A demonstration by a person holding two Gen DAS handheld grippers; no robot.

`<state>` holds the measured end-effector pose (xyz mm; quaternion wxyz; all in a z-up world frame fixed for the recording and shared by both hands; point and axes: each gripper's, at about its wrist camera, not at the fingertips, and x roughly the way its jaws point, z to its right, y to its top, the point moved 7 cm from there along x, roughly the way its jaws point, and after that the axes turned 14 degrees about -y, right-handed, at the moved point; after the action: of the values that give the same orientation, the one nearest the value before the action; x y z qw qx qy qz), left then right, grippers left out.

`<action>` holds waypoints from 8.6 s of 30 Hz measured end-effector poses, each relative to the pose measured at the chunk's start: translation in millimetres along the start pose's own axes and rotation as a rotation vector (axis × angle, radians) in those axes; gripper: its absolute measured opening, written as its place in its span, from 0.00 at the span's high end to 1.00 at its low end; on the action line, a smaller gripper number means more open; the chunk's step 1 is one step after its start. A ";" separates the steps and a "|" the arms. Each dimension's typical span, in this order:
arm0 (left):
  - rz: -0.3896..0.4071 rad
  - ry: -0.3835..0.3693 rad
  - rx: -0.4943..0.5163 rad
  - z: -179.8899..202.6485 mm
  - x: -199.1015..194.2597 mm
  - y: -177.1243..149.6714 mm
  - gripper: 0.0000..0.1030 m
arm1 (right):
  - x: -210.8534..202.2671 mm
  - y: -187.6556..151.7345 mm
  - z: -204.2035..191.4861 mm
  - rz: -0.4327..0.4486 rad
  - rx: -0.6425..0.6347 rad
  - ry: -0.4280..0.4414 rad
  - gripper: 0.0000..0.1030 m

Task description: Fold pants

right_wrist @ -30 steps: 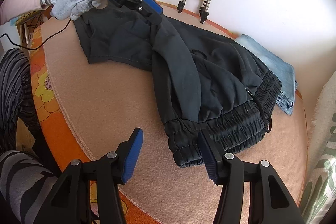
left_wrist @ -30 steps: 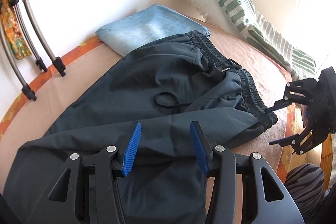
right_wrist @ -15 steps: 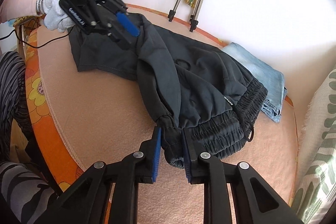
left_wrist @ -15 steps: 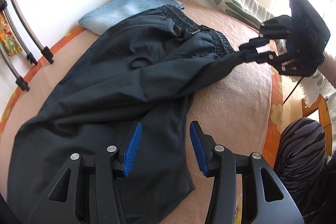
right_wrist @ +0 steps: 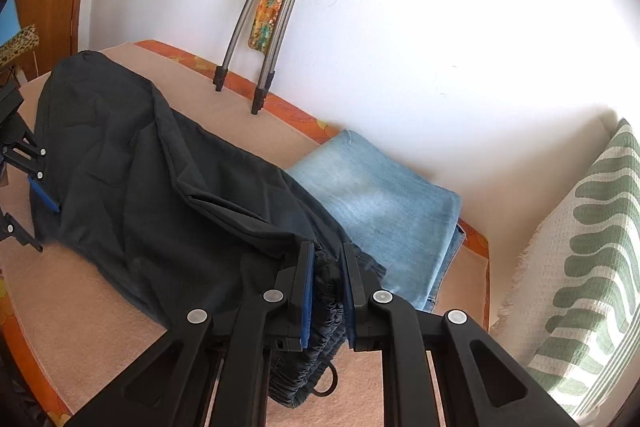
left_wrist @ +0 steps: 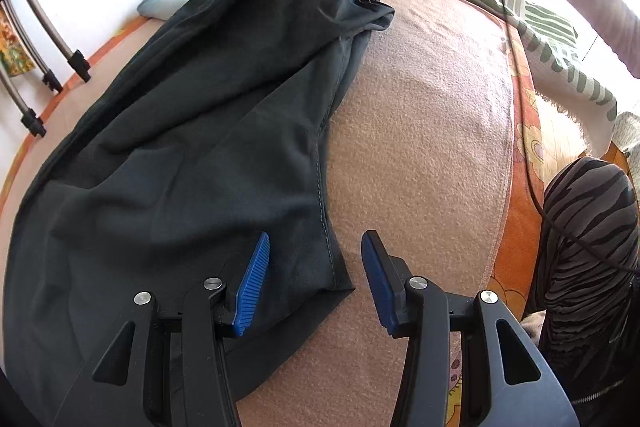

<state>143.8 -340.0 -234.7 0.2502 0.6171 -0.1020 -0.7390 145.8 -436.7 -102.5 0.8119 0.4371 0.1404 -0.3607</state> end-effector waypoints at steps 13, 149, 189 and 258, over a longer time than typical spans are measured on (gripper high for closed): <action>0.046 0.002 -0.026 -11.8 -17.7 -2.0 0.55 | 129.1 1.0 36.6 -0.204 0.171 -0.029 0.66; 0.531 0.655 -1.094 -339.6 -294.5 -407.4 0.78 | -49.9 86.8 -412.6 -0.207 -0.194 0.523 0.75; 0.790 0.409 -1.392 -326.7 -295.6 -423.5 0.41 | -74.9 93.2 -367.3 -0.206 -0.079 0.636 0.67; 0.813 0.620 -0.833 -286.5 -291.7 -337.8 0.89 | 59.4 395.6 -745.4 -0.490 -0.327 0.674 0.65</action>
<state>370.4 138.3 -201.0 0.7451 0.5652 0.0445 -0.3513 532.7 281.9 -325.2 0.6701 0.3497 0.5516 -0.3528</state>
